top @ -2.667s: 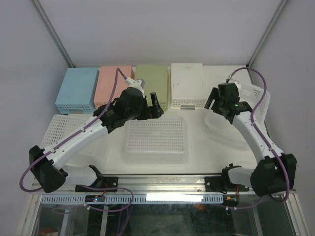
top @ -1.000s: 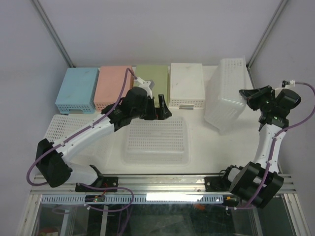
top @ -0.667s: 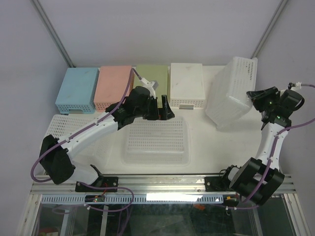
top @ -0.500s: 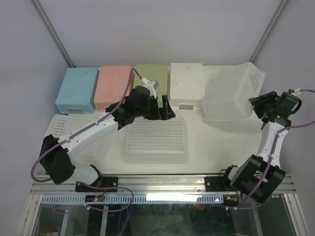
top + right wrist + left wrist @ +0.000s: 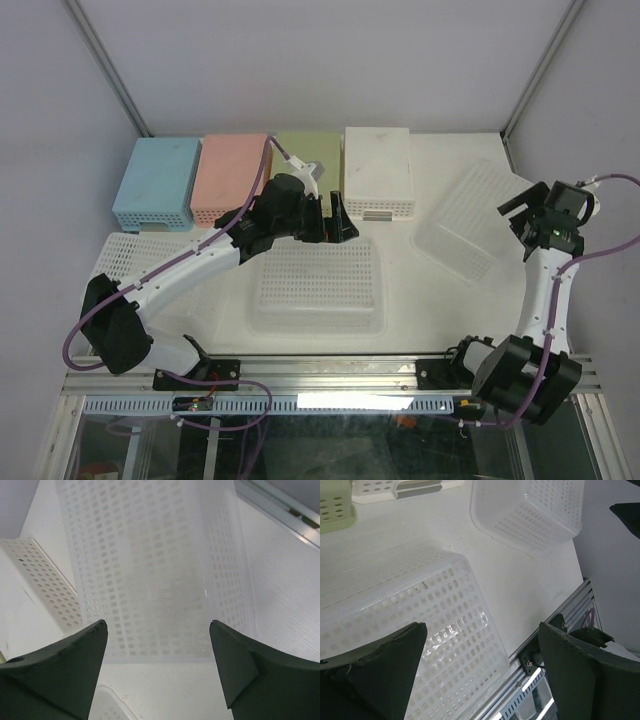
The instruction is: Turn the large container upside down
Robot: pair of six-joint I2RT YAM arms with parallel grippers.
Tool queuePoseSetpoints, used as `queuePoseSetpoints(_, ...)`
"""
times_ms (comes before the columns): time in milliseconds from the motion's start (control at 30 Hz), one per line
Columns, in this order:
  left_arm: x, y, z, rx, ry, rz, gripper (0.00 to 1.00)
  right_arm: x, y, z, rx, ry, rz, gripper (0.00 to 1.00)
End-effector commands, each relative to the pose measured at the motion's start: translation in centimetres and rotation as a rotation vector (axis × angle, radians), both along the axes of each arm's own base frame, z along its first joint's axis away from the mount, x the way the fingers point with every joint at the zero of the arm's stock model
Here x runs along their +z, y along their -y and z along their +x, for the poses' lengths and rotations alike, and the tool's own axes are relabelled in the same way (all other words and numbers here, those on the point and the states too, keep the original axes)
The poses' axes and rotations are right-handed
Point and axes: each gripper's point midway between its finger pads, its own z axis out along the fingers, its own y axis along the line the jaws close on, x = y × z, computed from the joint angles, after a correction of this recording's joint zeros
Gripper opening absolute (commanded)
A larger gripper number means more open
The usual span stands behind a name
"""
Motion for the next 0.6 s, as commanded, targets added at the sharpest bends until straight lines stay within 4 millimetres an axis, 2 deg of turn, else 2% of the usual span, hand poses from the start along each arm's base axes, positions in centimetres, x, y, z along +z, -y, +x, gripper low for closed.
queuePoseSetpoints(0, 2.6, 0.8, 0.2, -0.019, 0.076, -0.060, 0.99, 7.0, 0.6, 0.0, -0.015, 0.100, -0.206, 0.87)
queuePoseSetpoints(100, 3.1, 0.6, 0.7, -0.003, 0.107, -0.052, 0.99, 10.5, -2.1, 0.7, 0.090, 0.201, -0.229, 0.91)
queuePoseSetpoints(167, 3.7, 0.2, 1.5, 0.035, 0.137, -0.043, 0.99, 13.3, -5.2, 1.3, 0.215, 0.293, -0.228, 0.98)
queuePoseSetpoints(200, 4.0, 0.0, 1.7, 0.051, 0.152, -0.039, 0.99, 14.5, -6.9, 1.6, 0.287, 0.325, -0.230, 0.99)
queuePoseSetpoints(300, 4.7, -1.1, 2.6, 0.106, 0.187, -0.010, 0.99, 16.3, -10.5, 1.9, 0.420, 0.338, -0.252, 0.99)
queuePoseSetpoints(433, 5.4, -3.1, 3.3, 0.195, 0.230, 0.038, 0.99, 16.5, -11.7, 2.4, 0.458, 0.270, -0.286, 0.99)
queuePoseSetpoints(567, 5.9, -4.9, 3.7, 0.276, 0.257, 0.051, 0.99, 16.4, -11.4, 2.5, 0.450, 0.242, -0.309, 0.99)
